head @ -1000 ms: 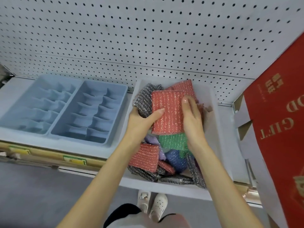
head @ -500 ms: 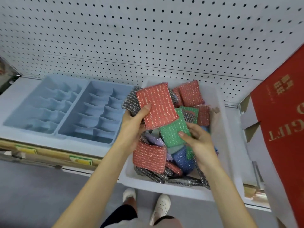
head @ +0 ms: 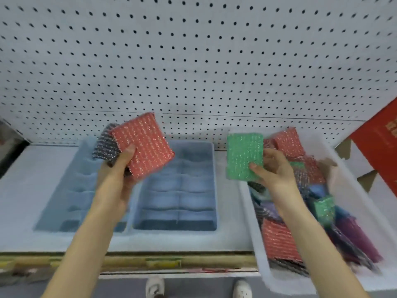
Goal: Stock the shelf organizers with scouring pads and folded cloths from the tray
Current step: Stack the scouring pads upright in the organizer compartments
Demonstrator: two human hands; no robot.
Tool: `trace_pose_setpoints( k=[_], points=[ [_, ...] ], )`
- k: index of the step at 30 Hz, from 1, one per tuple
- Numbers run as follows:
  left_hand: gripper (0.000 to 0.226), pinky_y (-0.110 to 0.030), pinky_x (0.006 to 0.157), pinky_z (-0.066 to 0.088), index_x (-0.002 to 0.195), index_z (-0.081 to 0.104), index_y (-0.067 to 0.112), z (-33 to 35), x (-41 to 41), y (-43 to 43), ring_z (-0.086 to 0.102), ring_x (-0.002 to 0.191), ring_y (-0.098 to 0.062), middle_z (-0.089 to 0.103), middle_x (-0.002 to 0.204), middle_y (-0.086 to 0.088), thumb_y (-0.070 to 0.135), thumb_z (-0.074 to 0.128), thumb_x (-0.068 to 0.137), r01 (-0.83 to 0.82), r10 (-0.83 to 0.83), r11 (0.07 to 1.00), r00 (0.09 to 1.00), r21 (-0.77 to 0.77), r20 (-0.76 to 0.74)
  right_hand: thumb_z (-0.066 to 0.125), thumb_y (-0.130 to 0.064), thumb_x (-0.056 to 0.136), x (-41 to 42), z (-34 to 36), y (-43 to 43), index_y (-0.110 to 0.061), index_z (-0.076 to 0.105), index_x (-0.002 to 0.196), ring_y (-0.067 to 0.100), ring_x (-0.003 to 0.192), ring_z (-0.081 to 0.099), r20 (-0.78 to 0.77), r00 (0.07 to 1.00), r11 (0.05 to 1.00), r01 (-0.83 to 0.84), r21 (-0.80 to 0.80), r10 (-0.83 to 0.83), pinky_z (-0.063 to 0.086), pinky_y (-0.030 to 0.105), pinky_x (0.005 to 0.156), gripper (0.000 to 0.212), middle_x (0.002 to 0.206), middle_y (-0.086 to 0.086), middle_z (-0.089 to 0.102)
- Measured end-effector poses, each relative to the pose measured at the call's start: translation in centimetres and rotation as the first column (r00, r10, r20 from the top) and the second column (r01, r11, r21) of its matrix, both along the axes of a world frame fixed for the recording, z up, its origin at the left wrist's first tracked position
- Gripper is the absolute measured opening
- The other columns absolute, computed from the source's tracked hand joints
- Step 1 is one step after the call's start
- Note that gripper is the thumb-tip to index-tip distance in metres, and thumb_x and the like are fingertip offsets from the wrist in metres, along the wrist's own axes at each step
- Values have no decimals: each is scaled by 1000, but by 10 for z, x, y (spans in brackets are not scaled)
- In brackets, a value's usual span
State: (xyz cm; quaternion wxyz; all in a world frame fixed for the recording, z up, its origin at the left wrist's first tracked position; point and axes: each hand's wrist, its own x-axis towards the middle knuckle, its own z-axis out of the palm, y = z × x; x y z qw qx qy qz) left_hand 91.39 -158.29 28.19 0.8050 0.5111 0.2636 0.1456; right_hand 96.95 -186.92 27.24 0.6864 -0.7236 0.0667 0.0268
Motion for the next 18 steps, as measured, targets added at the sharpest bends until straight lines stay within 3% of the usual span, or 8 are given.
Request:
trace_pose_setpoints(
  k=[2,6,9,12,15,18],
  points=[
    [27,-30,79,58,111,61,17,-8,-10,52,68,99,-16,72,109,0,23,63,86,-19,20,999,999,42,-35,63,6,84,10,-5,41,-20,52,105,25,91,62,26,999,997,-32,-69,34,55,36,79,34,102,10,62],
    [21,-27,67,59,108,61,15,-27,-29,114,70,89,-14,70,110,-4,19,63,88,-49,50,999,989,13,-141,61,3,87,34,-25,125,-12,57,105,-5,70,55,108,989,966,-71,-248,101,46,16,66,24,82,-7,56],
    [29,-33,75,57,112,61,15,-41,-34,132,69,95,-18,70,111,-4,21,65,84,-18,12,999,983,-29,-182,62,1,86,57,-40,166,-7,61,103,2,74,57,184,972,889,-50,-454,148,46,19,71,18,85,-4,63],
    [42,-35,76,56,112,61,17,-49,-36,141,69,95,-18,71,109,-3,28,69,73,30,-34,999,975,-23,-221,63,-2,86,84,-61,191,-8,63,105,15,87,59,231,935,765,-61,-641,268,49,28,75,20,97,4,68],
    [37,-23,61,56,112,61,17,-57,-42,144,71,88,-15,73,103,-1,29,68,77,34,-41,999,971,-36,-236,62,-10,88,107,-85,205,-15,63,109,25,102,54,175,887,489,-65,-870,428,42,31,69,21,103,4,67],
    [64,-18,55,53,116,61,14,-64,-48,146,72,84,-13,73,104,-3,38,77,59,16,-26,999,970,-40,-242,62,-13,89,118,-104,211,-16,64,110,26,105,54,133,879,412,-77,-908,458,42,32,71,21,109,4,66]
  ],
)
